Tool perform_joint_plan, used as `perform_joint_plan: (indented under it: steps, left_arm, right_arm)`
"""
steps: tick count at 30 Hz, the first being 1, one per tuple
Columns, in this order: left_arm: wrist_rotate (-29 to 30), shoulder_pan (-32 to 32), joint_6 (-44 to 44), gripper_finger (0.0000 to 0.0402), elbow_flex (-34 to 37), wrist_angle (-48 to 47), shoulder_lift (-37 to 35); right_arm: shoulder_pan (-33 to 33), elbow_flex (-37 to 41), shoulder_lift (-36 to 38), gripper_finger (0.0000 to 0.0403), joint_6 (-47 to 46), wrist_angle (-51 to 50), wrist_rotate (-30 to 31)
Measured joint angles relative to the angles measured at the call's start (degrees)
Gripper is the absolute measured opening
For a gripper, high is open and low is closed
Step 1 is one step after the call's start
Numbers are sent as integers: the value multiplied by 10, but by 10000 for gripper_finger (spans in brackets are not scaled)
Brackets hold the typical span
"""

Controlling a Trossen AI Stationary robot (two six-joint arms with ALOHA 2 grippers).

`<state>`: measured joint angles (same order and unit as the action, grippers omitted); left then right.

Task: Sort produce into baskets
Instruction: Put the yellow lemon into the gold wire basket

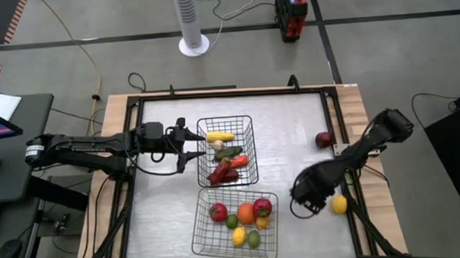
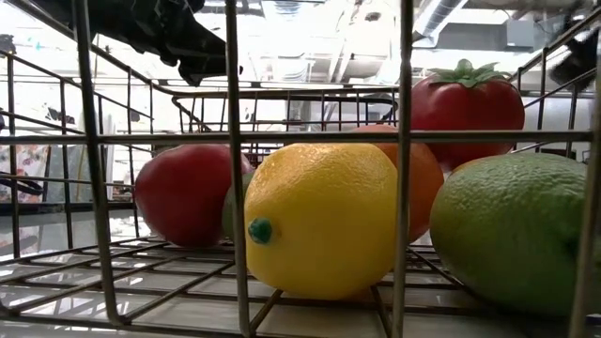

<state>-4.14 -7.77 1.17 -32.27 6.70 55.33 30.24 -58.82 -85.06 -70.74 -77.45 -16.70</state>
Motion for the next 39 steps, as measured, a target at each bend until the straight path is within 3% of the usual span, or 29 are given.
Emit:
perform_joint_plan:
  steps: [8,13,20,31,39]
  left_arm:
    - [0,0,-4,231,0,-14,0]
    - [0,0,-4,231,0,-14,0]
    - [0,0,-10,231,0,-13,0]
    - [1,0,-9,231,0,-16,0]
    - [1,0,-8,231,0,-17,0]
  right_arm:
    - [74,14,-62,329,11,1,-1]
    - [112,14,-80,355,2,27,-18]
    - [123,35,-78,398,5,46,-29]
    - [145,113,-77,398,11,106,-87]
    - [147,132,-77,390,22,131,-91]
